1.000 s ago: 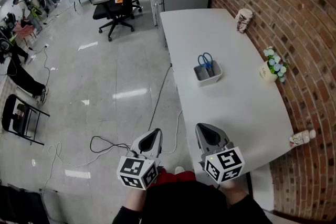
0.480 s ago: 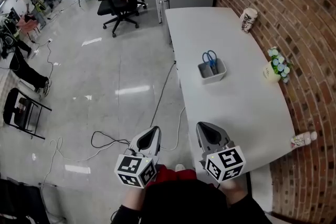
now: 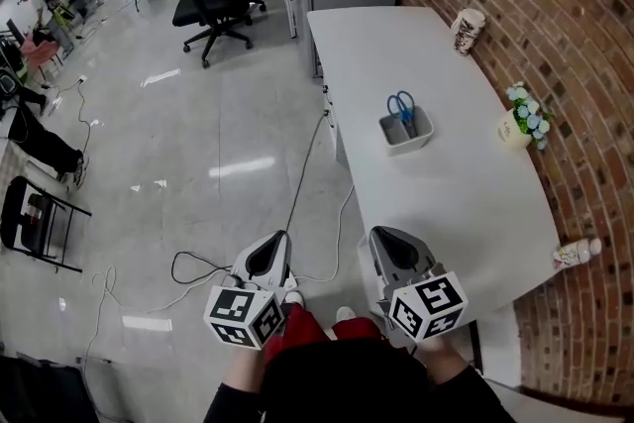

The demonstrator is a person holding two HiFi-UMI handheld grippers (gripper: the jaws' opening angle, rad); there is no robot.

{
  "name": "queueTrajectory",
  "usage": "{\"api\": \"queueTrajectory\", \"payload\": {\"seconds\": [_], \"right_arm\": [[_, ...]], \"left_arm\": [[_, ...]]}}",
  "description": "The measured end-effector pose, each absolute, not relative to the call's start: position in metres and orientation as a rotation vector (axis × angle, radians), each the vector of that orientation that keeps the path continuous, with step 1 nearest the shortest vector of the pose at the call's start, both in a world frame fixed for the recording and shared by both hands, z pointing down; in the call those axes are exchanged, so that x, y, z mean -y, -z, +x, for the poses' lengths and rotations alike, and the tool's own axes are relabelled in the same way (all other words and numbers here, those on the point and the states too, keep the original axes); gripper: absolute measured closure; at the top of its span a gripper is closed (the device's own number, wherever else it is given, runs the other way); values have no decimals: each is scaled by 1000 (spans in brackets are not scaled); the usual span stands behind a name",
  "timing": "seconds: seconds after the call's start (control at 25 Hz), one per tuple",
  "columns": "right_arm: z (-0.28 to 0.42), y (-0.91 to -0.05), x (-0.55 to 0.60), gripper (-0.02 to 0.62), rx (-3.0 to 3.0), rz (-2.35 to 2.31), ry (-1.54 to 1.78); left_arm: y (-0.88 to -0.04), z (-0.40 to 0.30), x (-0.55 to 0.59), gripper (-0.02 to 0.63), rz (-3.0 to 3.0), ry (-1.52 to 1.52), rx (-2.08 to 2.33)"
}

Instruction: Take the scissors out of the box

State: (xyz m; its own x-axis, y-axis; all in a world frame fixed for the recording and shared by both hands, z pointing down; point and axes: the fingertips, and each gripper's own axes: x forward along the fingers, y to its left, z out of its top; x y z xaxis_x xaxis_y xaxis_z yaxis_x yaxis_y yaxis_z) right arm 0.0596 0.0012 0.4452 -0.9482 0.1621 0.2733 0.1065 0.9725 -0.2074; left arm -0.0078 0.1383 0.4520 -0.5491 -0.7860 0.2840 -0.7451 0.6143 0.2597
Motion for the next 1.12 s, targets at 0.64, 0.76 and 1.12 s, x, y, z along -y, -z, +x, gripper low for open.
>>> {"api": "queueTrajectory", "payload": {"seconds": [0.64,0.76,1.12], "right_arm": [[-1,-437,-35,586,2855,200,-295],[-1,-439,-36,586,2844,265,-297],[10,-443,-31,586,2806,429,-301]], "left_arm": [[-444,-98,-154,601,1561,88,2307],[-443,-107,-152,601,1601,86,2287],[-448,-122,-137,601,1699,70,2217]]}}
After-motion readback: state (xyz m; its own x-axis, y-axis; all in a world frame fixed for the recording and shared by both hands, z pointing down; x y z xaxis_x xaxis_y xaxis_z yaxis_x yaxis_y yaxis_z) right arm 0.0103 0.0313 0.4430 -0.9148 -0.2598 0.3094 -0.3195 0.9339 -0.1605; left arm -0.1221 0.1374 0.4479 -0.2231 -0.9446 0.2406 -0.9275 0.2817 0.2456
